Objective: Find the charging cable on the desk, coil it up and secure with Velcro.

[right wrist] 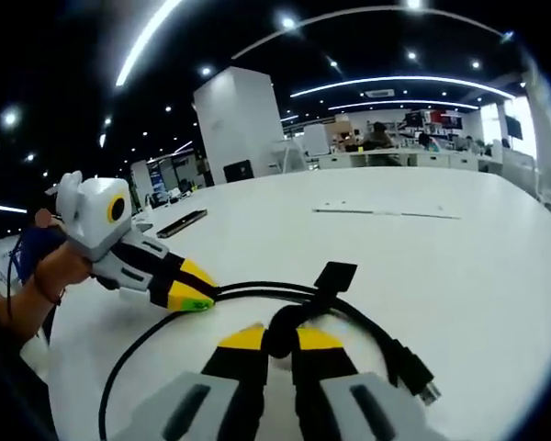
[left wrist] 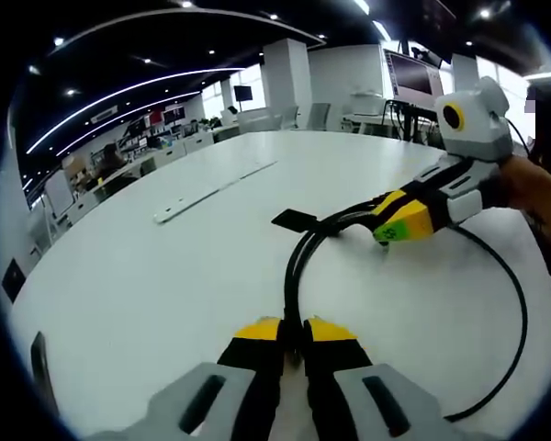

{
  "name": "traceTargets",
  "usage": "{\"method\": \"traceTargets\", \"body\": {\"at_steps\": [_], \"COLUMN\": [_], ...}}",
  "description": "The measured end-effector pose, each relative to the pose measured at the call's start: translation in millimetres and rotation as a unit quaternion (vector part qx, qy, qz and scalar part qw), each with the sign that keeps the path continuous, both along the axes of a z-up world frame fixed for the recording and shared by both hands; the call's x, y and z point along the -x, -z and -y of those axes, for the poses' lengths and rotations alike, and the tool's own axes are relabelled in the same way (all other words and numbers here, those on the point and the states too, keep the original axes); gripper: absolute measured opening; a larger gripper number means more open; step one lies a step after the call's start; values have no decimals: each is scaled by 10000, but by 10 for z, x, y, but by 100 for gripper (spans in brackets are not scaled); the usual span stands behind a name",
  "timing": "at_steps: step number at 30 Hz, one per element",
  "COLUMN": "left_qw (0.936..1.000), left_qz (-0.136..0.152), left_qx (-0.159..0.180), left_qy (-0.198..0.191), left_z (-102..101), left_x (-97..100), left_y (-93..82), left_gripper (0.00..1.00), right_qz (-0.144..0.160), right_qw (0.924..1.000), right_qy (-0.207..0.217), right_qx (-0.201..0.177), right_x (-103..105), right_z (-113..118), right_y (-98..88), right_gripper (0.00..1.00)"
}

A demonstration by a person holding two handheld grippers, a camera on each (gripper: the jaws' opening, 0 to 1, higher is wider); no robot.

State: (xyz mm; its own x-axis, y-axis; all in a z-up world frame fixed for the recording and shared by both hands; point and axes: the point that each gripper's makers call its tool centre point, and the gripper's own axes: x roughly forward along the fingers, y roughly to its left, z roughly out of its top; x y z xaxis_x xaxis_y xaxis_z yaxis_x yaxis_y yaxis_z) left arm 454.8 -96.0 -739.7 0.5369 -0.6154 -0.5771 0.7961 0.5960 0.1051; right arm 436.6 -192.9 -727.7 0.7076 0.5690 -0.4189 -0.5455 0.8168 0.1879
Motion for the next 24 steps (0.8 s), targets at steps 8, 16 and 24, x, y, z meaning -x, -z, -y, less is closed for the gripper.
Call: {"method": "traceTargets", "body": {"at_steps": [8,16,24], "left_qw": [10000,10000,10000], "left_qz": [15,23,35], "left_qx": [-2,-23,-37], "left_qy": [-1,9,26], "left_z": [-1,-1,0], "left_x": [1,1,4], "left_y": [-1,0,-3], "left_gripper": [9,9,9], "right_qz": [-61,-57,-72], "right_qw": [9999,9999,9998], "right_qy": [46,2,-11], "right_qx": [-68,-127,-183], "right_x": [5,20,40], "right_z": [1,4,8], "right_y": [-9,-19,-26], "right_gripper": [11,12,7]}}
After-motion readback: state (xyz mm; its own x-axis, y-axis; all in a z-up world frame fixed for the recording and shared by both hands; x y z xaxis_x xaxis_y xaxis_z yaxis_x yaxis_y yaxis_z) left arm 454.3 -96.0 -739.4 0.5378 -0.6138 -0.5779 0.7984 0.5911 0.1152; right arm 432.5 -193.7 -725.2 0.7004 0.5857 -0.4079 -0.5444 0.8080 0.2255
